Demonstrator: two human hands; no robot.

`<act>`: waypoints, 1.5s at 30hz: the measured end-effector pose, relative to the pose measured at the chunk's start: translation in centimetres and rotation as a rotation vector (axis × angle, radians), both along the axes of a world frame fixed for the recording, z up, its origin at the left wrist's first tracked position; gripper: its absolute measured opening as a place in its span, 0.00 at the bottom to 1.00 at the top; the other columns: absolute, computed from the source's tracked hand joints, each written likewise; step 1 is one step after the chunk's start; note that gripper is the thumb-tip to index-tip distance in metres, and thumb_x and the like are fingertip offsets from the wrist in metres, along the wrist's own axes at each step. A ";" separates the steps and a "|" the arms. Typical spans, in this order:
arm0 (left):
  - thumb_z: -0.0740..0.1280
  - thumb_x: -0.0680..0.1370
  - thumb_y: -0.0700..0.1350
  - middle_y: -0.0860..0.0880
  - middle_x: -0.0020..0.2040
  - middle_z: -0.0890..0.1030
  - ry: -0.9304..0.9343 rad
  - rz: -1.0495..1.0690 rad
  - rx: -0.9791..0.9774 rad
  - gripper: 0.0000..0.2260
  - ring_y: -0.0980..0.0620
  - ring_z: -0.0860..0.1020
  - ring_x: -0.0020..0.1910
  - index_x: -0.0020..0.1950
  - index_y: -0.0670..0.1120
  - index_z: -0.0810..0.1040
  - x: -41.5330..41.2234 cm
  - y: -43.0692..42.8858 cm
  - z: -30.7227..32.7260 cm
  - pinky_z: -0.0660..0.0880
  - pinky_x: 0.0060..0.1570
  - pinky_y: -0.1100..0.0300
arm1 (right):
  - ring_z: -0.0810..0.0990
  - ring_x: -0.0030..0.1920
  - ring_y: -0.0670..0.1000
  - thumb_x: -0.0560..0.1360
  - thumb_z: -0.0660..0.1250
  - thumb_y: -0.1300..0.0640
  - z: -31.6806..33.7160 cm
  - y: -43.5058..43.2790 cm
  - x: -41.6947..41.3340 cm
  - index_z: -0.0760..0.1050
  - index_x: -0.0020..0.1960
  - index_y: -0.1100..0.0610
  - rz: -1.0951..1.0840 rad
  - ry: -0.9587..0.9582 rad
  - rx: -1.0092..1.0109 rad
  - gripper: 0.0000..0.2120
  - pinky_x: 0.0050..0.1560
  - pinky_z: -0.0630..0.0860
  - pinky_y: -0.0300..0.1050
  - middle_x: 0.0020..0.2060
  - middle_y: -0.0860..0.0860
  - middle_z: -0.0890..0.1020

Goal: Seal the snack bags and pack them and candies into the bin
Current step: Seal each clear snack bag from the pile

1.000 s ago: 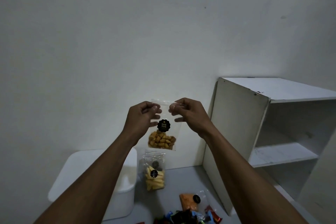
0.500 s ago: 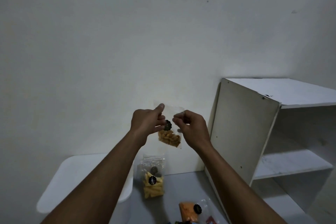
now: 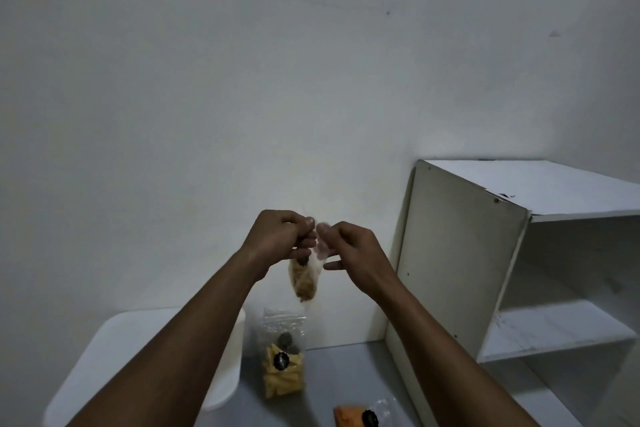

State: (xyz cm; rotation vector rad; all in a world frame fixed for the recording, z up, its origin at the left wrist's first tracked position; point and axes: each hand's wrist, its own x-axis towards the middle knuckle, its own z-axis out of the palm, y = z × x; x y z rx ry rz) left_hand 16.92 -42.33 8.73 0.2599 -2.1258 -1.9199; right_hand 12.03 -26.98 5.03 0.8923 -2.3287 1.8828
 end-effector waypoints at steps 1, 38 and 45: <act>0.68 0.79 0.39 0.40 0.39 0.82 0.000 -0.027 -0.052 0.10 0.49 0.81 0.35 0.48 0.31 0.80 0.0 0.0 0.0 0.81 0.41 0.55 | 0.84 0.41 0.51 0.77 0.67 0.41 0.6 0.1 0.0 0.80 0.46 0.62 0.031 -0.070 -0.038 0.23 0.42 0.84 0.51 0.39 0.54 0.85; 0.66 0.79 0.42 0.46 0.50 0.85 -0.253 -0.109 0.075 0.09 0.48 0.84 0.49 0.57 0.50 0.81 -1.0 1.2 -13.4 0.79 0.49 0.50 | 0.85 0.48 0.51 0.79 0.65 0.65 -8.2 2.9 -2.6 0.79 0.52 0.59 -0.107 -0.276 -0.111 0.05 0.50 0.83 0.52 0.46 0.55 0.85; 0.67 0.79 0.41 0.44 0.50 0.85 -0.265 0.036 0.094 0.07 0.45 0.84 0.50 0.51 0.50 0.83 -6.7 3.1 -20.6 0.83 0.48 0.46 | 0.83 0.45 0.47 0.76 0.71 0.53 -16.0 4.2 -8.0 0.80 0.50 0.50 -0.238 -0.292 0.118 0.04 0.47 0.82 0.51 0.43 0.47 0.83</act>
